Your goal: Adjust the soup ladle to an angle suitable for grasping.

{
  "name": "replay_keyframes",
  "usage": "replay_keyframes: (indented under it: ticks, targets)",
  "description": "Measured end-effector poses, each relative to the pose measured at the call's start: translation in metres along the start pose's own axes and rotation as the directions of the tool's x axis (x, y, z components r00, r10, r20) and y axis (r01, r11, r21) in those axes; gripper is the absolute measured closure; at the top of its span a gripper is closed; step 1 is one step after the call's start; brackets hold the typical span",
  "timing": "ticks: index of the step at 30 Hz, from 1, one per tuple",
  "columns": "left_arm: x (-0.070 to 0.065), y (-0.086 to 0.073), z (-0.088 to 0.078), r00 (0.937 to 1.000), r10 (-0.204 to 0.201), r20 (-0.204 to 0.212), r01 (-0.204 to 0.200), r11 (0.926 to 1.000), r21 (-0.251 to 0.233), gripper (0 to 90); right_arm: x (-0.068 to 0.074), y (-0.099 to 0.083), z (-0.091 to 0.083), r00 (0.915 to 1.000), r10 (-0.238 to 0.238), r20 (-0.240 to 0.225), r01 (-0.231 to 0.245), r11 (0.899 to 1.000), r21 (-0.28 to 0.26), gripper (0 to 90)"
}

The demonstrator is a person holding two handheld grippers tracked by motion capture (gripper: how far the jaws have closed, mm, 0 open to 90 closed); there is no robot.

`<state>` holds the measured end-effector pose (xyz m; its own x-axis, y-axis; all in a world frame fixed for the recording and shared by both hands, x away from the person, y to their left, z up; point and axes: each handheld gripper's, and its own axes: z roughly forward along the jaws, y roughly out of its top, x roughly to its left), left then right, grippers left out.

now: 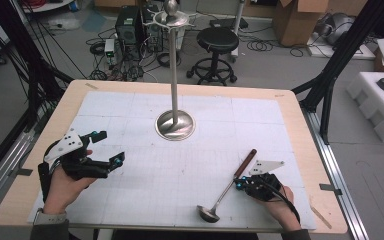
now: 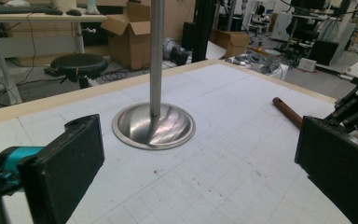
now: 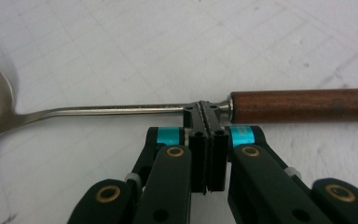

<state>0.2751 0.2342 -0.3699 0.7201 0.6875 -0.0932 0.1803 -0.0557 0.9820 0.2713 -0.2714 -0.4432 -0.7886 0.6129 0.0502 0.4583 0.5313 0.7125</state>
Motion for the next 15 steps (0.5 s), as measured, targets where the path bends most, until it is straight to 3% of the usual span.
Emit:
replay_keyframes:
  ticks: [15]
  targets:
    - [0.0, -0.001, 0.001, 1.0, 0.002, 0.001, -0.002, 1.0, 0.008, 1.8, 0.001, 0.026, 0.029, 0.9983, -0.013, -0.056, 0.013, 1.0, -0.005, 90.0]
